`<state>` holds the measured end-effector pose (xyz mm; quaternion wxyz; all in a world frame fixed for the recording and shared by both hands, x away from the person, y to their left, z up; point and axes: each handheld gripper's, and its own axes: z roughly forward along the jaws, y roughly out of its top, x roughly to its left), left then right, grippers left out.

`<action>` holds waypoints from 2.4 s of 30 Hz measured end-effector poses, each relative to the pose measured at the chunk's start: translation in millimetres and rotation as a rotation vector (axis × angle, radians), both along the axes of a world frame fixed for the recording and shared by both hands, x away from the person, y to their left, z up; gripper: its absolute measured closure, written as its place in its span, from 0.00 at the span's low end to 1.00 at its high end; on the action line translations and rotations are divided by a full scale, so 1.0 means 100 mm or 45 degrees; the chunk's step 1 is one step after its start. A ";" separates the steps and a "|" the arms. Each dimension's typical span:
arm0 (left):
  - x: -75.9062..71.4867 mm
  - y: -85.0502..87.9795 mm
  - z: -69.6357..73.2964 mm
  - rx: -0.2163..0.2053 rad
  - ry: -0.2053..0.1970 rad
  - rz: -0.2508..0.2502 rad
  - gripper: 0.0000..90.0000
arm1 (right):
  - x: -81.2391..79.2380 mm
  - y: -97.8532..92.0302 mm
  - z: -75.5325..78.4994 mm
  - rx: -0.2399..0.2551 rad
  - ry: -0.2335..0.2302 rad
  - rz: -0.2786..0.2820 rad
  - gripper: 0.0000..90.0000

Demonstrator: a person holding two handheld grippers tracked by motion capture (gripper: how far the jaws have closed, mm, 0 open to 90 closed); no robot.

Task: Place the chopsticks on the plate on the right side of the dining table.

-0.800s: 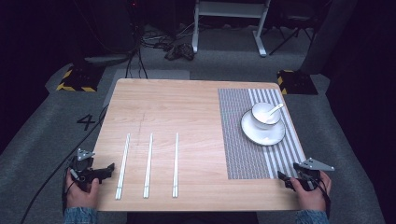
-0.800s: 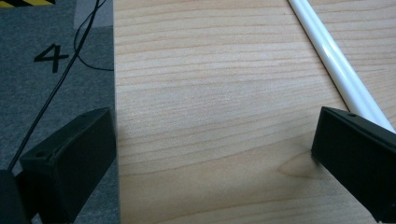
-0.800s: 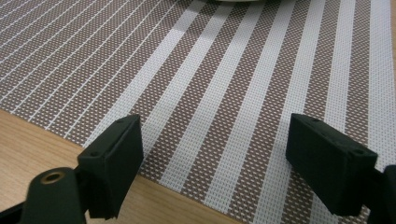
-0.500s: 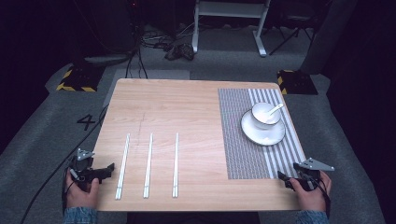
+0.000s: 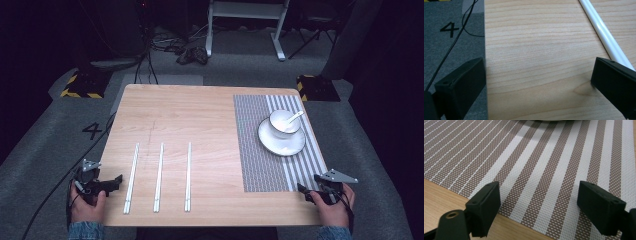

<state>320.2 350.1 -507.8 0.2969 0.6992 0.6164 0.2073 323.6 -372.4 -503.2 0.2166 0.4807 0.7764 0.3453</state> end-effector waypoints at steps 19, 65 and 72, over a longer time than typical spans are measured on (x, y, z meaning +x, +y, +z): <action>0.00 0.00 0.00 -0.001 0.000 0.001 0.00 | 0.00 0.00 0.00 0.004 0.003 0.002 0.21; 0.00 0.00 0.00 -0.004 0.001 0.000 0.00 | 0.40 1.25 0.71 -0.026 0.008 0.389 0.34; 0.00 0.00 0.00 -0.004 0.001 0.000 0.00 | 0.48 1.63 0.71 -0.021 -0.003 0.442 0.34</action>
